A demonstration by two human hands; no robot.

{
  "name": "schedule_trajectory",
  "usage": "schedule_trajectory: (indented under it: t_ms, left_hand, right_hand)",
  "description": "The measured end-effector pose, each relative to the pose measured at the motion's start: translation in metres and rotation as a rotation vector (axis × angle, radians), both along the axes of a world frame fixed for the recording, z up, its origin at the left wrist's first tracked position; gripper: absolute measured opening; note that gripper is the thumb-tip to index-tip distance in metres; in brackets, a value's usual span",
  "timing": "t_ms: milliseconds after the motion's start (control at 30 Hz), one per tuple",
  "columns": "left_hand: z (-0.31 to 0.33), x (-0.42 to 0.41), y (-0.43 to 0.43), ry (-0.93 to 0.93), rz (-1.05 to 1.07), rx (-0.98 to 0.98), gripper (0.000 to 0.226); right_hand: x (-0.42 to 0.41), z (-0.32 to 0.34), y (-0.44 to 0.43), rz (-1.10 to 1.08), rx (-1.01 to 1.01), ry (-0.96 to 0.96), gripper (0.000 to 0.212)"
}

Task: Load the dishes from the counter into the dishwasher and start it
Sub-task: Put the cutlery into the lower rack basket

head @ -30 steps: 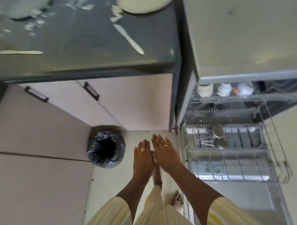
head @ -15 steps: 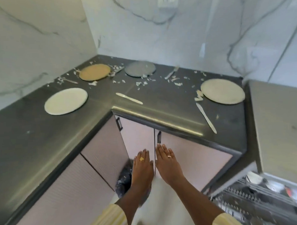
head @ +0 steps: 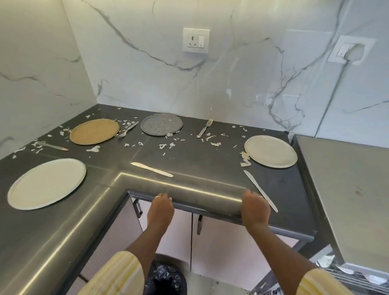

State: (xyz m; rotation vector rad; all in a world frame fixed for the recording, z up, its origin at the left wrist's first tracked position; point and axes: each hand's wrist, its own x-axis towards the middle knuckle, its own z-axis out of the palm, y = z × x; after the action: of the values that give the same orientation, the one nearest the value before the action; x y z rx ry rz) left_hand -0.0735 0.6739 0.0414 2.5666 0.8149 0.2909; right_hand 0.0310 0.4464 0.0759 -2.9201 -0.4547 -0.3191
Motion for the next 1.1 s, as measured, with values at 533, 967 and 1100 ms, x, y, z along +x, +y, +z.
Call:
schedule_trajectory:
  t_ms: [533,967,1100]
  left_hand:
    - [0.017,0.102,0.078,-0.049,0.418,-0.200,0.033]
    - [0.023,0.140,0.090,0.060,0.743,-0.326,0.030]
    - [0.027,0.136,0.092,0.011,0.760,-0.314,0.035]
  right_hand:
    - [0.090,-0.016,0.013,-0.290,-0.009,0.315,0.026]
    - [0.096,-0.016,0.060,-0.005,-0.098,0.330,0.019]
    - [0.096,-0.016,0.062,0.056,-0.081,0.312,0.022]
